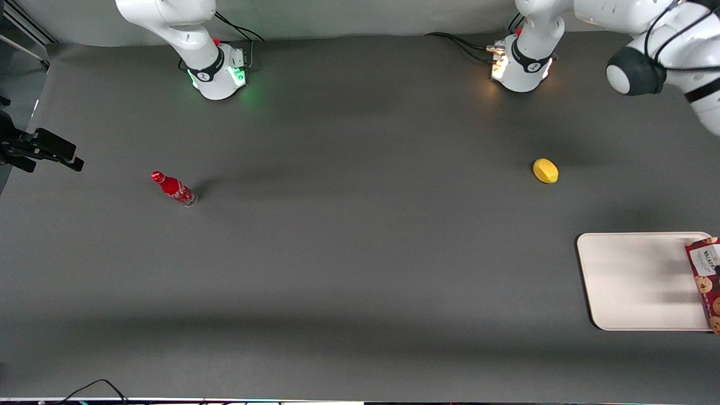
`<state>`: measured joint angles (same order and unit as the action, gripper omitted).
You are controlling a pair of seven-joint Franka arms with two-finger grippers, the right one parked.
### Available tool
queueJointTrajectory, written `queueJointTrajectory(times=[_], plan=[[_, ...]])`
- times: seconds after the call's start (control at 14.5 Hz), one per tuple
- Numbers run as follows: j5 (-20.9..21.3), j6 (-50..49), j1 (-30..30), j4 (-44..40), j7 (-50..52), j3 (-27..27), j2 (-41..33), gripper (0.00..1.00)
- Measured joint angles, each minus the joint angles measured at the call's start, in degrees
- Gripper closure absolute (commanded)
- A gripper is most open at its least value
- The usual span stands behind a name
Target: Place red cookie box on tray
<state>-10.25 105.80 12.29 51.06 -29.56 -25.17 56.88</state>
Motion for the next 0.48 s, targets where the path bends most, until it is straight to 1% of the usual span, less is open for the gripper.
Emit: queueJointTrajectory(times=[0.14, 0.28, 0.34, 0.48], plan=[[1.5, -7.9, -1.0, -0.8, 0.0, 0.0, -5.6, 0.00], [2.8, -17.7, -3.0, -0.9, 0.0, 0.2, -13.0, 0.00], [2.9, -22.6, -3.8, -1.0, 0.0, 0.9, -16.3, 0.00], [3.9, -34.0, -4.9, -1.0, 1.1, 4.5, -23.2, 0.00]])
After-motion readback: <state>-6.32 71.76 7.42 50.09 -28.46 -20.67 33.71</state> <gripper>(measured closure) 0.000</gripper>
